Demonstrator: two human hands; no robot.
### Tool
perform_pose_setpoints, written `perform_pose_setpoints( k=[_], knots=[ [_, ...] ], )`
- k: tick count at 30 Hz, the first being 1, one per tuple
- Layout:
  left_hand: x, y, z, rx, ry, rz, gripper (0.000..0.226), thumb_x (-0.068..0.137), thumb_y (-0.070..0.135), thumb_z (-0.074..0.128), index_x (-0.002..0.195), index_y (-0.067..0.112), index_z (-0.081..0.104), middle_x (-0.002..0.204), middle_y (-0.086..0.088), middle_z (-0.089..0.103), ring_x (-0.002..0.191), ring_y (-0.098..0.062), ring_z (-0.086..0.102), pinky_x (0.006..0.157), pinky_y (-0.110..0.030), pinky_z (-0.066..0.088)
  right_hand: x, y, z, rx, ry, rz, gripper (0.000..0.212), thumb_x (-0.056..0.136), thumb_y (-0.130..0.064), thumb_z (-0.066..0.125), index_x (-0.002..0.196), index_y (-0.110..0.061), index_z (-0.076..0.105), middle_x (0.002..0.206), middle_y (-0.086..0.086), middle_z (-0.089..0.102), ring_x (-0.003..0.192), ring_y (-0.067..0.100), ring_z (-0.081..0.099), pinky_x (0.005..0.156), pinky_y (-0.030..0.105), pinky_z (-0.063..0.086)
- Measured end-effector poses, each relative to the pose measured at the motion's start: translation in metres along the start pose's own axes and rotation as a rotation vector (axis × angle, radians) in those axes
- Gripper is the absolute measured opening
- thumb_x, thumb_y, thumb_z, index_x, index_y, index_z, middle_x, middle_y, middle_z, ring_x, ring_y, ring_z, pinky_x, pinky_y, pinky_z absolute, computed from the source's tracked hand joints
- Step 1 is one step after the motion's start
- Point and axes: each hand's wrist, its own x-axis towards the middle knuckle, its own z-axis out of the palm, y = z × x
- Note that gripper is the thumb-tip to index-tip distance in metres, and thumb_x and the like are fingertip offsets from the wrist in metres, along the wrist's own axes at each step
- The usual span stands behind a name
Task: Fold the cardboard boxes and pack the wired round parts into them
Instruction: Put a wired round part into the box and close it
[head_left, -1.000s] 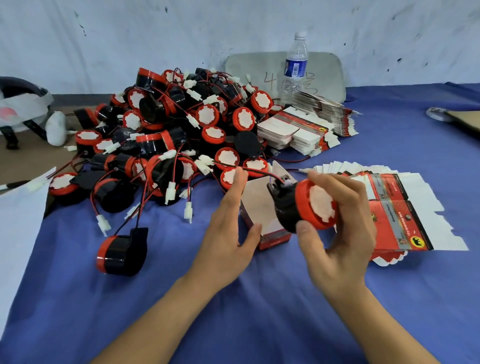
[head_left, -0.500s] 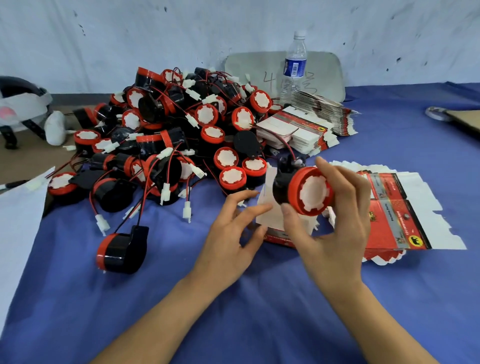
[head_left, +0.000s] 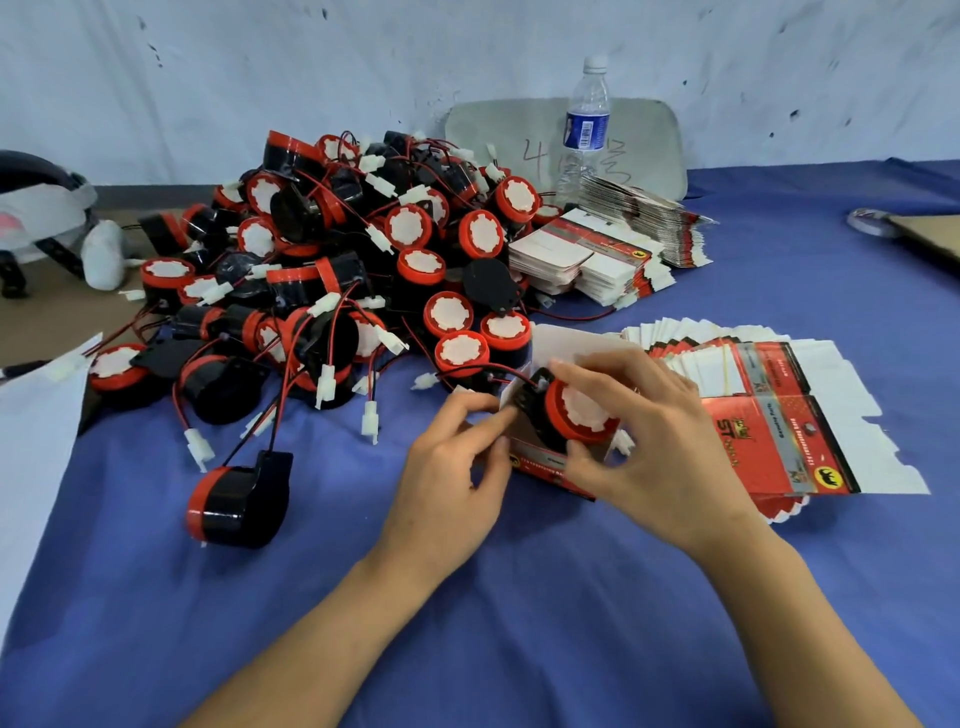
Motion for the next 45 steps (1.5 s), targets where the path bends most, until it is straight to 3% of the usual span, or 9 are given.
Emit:
perform_pose_setpoints(
  k=[9,15,18,23,28,32,36,42,45],
  knots=[
    [0.0,-0.001,0.003,-0.07,0.053,-0.045,0.031,0.087,0.001,0.055,0.114,0.002,0.069,0.104,0.017,0.05,0.095,0.019,0.049,0.074,0.001,0.038,-0.001,-0.002,-0.002,0.208,0.015,0.02,0.055,0.07,-0.018,0.062,0.125,-0.02,0.063,0.114,0.002,0.057,0.108,0.021,0.054,0.093,0.031,0.047],
    [0.0,-0.001,-0.001,-0.464,0.046,-0.302,0.006,0.086,0.021,0.057,0.091,0.022,0.054,0.096,0.01,0.063,0.096,0.0,0.06,0.08,-0.013,0.046,0.0,-0.002,-0.003,0.351,-0.01,0.085,0.054,0.07,-0.016,0.06,0.124,-0.023,0.063,0.114,-0.003,0.057,0.113,0.013,0.053,0.096,0.034,0.047],
    [0.002,0.0,-0.002,-0.67,0.082,-0.384,0.029,0.085,0.024,0.06,0.109,0.028,0.044,0.114,0.012,0.063,0.11,-0.006,0.06,0.09,-0.025,0.049,-0.001,-0.003,-0.005,0.398,-0.086,0.104,0.054,0.07,-0.016,0.059,0.124,-0.026,0.063,0.113,-0.008,0.056,0.111,0.014,0.052,0.09,0.038,0.05],
    [0.002,0.001,-0.009,-0.482,0.059,-0.163,0.06,0.094,0.016,0.054,0.148,0.03,0.031,0.149,0.013,0.042,0.134,-0.013,0.045,0.107,-0.041,0.042,-0.002,-0.005,-0.007,0.387,-0.17,0.074,0.056,0.067,-0.016,0.056,0.122,-0.025,0.066,0.112,-0.01,0.056,0.11,0.016,0.052,0.09,0.037,0.049],
    [0.003,0.004,-0.009,-0.291,-0.013,0.136,0.063,0.094,-0.002,0.041,0.152,0.016,0.023,0.154,0.013,0.034,0.14,-0.005,0.035,0.11,-0.018,0.032,-0.001,-0.008,-0.007,0.318,-0.149,-0.003,0.057,0.067,-0.011,0.055,0.121,-0.026,0.065,0.115,-0.011,0.056,0.108,0.016,0.049,0.094,0.024,0.044],
    [0.002,0.001,-0.01,-0.141,-0.055,0.205,0.076,0.091,-0.009,0.042,0.152,0.03,0.02,0.139,0.007,0.05,0.119,-0.011,0.053,0.098,-0.021,0.042,0.0,-0.007,-0.008,0.228,-0.128,-0.024,0.058,0.066,-0.009,0.054,0.12,-0.027,0.064,0.116,-0.009,0.056,0.107,0.017,0.047,0.094,0.018,0.039],
    [0.003,-0.002,-0.009,0.083,-0.004,0.347,0.058,0.089,0.0,0.042,0.145,0.013,0.039,0.095,0.008,0.064,0.093,-0.015,0.053,0.082,-0.034,0.042,0.001,-0.006,-0.011,0.156,-0.257,-0.008,0.048,0.067,-0.013,0.054,0.111,-0.021,0.07,0.112,-0.011,0.058,0.101,0.015,0.045,0.089,0.011,0.035],
    [0.003,-0.001,-0.008,0.18,0.066,0.39,0.032,0.095,0.016,0.053,0.126,0.015,0.063,0.084,0.011,0.069,0.104,-0.014,0.052,0.094,-0.036,0.035,0.0,-0.008,-0.02,0.114,-0.38,-0.003,0.028,0.075,-0.005,0.063,0.097,-0.015,0.076,0.109,-0.007,0.056,0.1,0.007,0.051,0.092,0.021,0.041],
    [0.004,0.005,-0.01,0.089,0.057,0.285,0.035,0.093,0.022,0.054,0.128,0.017,0.054,0.09,0.018,0.066,0.113,0.001,0.039,0.095,-0.037,0.036,0.001,-0.009,-0.021,0.05,-0.429,-0.026,0.027,0.079,-0.012,0.066,0.102,-0.024,0.074,0.099,-0.009,0.061,0.096,0.004,0.051,0.108,0.035,0.032]
  ],
)
